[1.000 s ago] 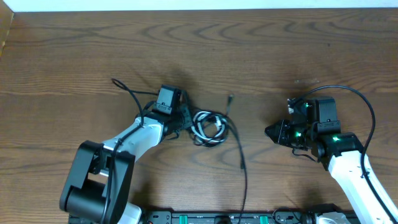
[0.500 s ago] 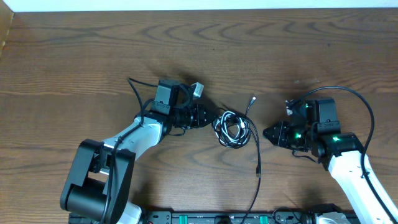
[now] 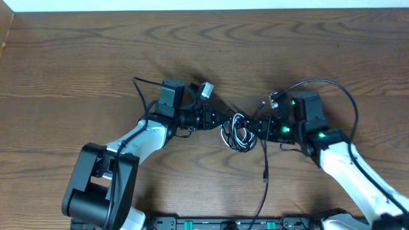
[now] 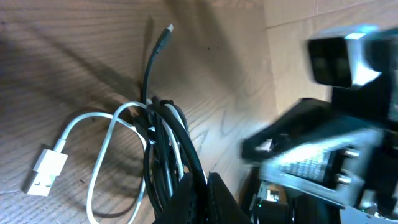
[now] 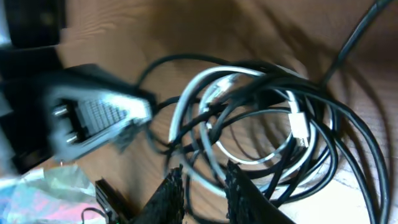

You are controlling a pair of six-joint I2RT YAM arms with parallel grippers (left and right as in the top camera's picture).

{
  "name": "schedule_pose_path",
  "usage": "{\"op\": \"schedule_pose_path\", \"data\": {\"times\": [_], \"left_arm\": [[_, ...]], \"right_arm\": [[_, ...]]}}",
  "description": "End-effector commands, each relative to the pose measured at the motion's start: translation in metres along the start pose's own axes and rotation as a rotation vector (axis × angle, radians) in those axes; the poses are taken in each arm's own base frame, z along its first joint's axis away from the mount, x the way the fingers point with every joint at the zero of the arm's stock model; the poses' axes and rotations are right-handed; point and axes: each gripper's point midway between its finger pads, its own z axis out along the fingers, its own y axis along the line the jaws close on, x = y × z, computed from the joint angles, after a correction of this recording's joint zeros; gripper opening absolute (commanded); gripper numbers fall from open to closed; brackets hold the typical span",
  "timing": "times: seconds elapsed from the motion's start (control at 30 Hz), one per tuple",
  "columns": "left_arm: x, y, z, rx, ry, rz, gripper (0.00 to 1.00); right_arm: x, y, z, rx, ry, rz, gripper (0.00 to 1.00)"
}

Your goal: Untangle cables

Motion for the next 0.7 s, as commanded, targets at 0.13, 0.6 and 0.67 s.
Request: {"op": "schedule_pose_path", "data": {"times": [0.13,0.6,0.67], "left_arm": [[0.002,-0.003,0.000,0.024,0.011,-0.009,0.08],[-0.010,-0.029,-0.002,0.133,-0.006,-0.003,0.07],[-0.010,-0.029,-0.002,0.133,-0.006,-0.003,0.07]], "right_arm": [[0.027,-0.009,0.041,-0.001,0.134,0.065,0.34],[0.055,-0.049,0.095,0.044,0.249,0.043,0.01],[0.059,-0.033,0.093,-0.050,0.285,-0.027,0.01]]}}
